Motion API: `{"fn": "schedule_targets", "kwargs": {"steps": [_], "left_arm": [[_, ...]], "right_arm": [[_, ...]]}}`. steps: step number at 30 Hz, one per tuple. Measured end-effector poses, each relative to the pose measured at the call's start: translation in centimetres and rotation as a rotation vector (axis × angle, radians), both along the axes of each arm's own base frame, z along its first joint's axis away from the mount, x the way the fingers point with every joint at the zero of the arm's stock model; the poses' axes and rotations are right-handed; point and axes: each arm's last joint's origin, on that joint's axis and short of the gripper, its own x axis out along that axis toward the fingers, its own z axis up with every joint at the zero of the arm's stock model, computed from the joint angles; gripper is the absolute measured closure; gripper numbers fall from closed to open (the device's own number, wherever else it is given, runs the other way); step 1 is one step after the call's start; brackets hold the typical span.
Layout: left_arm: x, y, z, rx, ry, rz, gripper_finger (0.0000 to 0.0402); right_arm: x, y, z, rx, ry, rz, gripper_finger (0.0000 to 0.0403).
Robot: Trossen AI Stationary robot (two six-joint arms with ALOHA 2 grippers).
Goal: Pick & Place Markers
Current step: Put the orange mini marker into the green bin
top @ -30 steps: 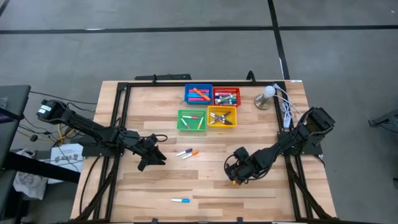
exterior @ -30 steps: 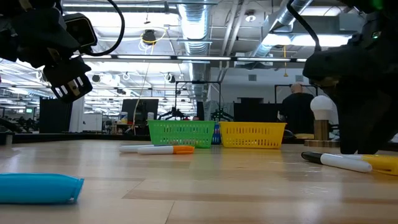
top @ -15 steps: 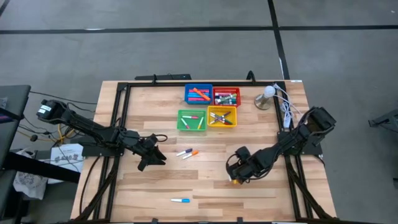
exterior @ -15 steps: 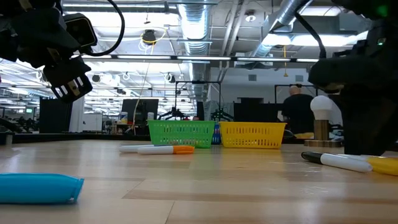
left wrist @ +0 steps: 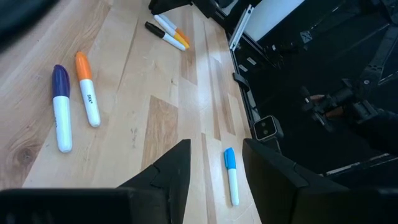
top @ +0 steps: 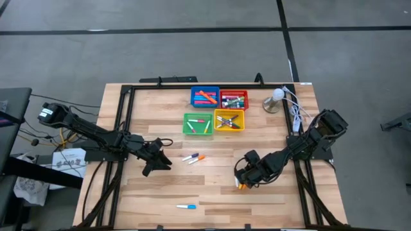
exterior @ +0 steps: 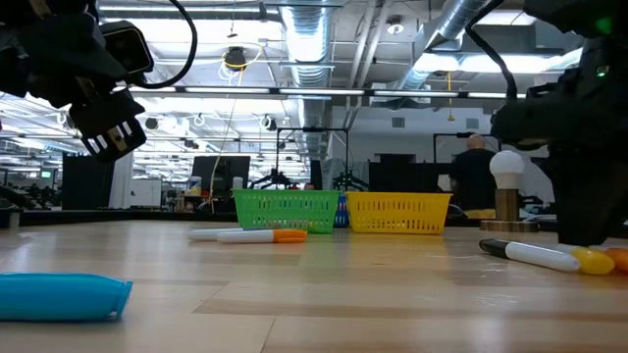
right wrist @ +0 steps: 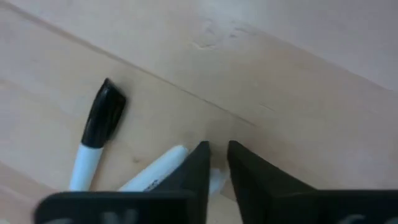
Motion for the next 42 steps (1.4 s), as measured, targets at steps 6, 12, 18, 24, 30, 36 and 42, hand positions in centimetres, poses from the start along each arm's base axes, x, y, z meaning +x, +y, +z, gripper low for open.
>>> {"fn": "schedule_targets", "kwargs": {"steps": [6,12,18,24,30,36,42], "left_arm": [[0.0,0.0,0.0,0.000,0.000,0.001,0.0257],[0.0,0.0,0.0,0.001,0.002,0.001,0.0257],[0.0,0.0,0.0,0.003,0.002,0.005,0.0257],[0.0,0.0,0.0,0.010,-0.001,0.007,0.0257],[0.0,0.0,0.0,0.010,-0.001,0.006,0.0257],[0.0,0.0,0.0,0.010,-0.001,0.006,0.0257],[0.0,0.0,0.0,0.011,-0.001,0.006,0.0257]], "right_arm": [[-0.2,-0.1,-0.1,0.000,0.017,-0.050,0.0394],[-0.1,0.0,0.3,0.029,0.011,-0.080,0.0399],[0.1,-0.2,0.8,0.051,0.011,-0.103,0.0387],[-0.1,-0.3,0.9,0.052,0.031,-0.162,0.0334],[-0.1,-0.2,0.9,0.084,0.037,-0.240,0.0291],[-0.4,0.3,1.0,0.109,0.036,-0.303,0.0271],[-0.5,0.6,1.0,0.126,0.025,-0.333,0.0266]]}}
